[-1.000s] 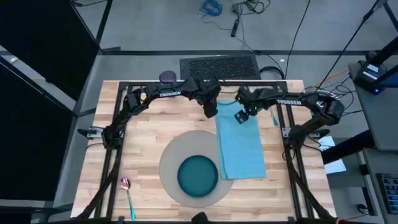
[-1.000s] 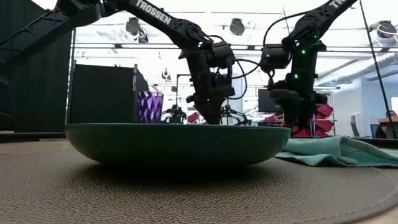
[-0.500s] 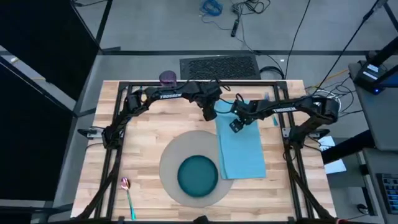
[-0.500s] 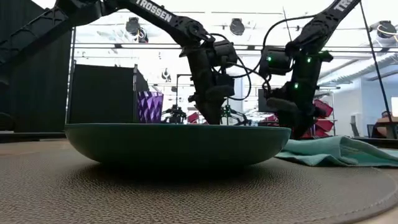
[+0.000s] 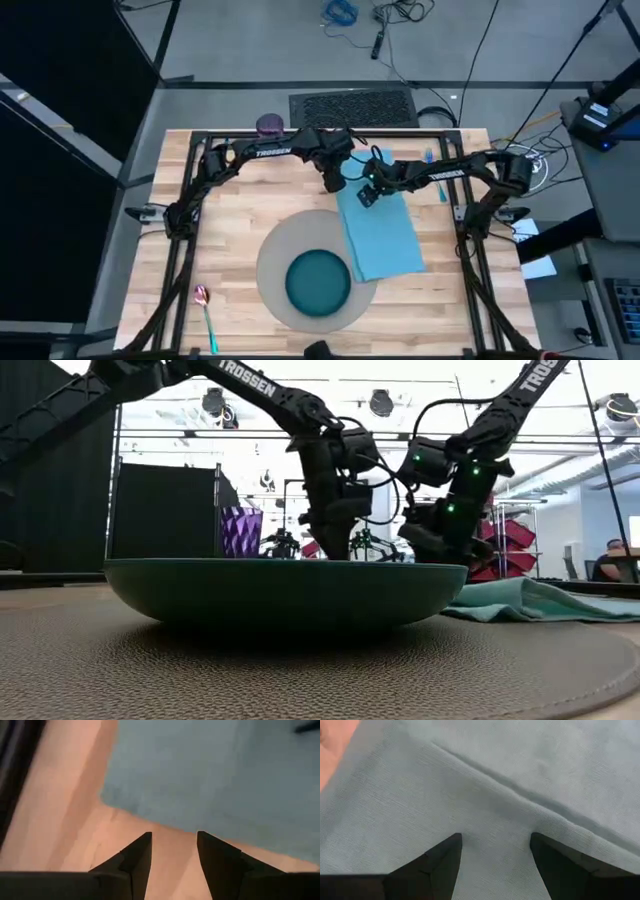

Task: Set table place
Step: Fold the blue table napkin

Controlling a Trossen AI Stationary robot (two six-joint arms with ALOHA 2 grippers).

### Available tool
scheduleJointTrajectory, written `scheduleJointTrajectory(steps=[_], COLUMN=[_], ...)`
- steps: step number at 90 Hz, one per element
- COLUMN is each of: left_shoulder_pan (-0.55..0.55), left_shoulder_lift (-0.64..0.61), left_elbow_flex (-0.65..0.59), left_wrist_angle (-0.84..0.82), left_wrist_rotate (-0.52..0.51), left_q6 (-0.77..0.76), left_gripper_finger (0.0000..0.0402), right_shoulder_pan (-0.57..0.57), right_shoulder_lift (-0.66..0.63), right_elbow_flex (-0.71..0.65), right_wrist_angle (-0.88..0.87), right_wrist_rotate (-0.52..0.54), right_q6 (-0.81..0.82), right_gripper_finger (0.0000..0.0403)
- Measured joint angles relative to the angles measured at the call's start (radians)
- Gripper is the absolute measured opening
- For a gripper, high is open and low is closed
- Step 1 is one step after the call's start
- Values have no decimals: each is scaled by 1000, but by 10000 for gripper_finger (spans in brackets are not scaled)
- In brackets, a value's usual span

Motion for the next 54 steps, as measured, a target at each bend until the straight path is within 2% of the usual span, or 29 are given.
scheduleJointTrajectory(steps=[16,33,54], left_shoulder_pan=[61,100,114], left_shoulder_lift=[0,0,0], left_elbow_flex=[0,0,0], left_wrist_angle=[18,98,112], left_wrist_rotate=[12,187,162], left_q6=[-113,-162,-169], left_gripper_finger=[143,144,144], right_shoulder_pan=[3,3,3], right_shoulder_lift=[-22,-26,-27], right_elbow_flex=[18,20,21], right_wrist_angle=[-34,-73,-80], right_wrist_rotate=[-24,-26,-34], right_q6=[-16,-19,-29], right_gripper_finger=[231,231,231])
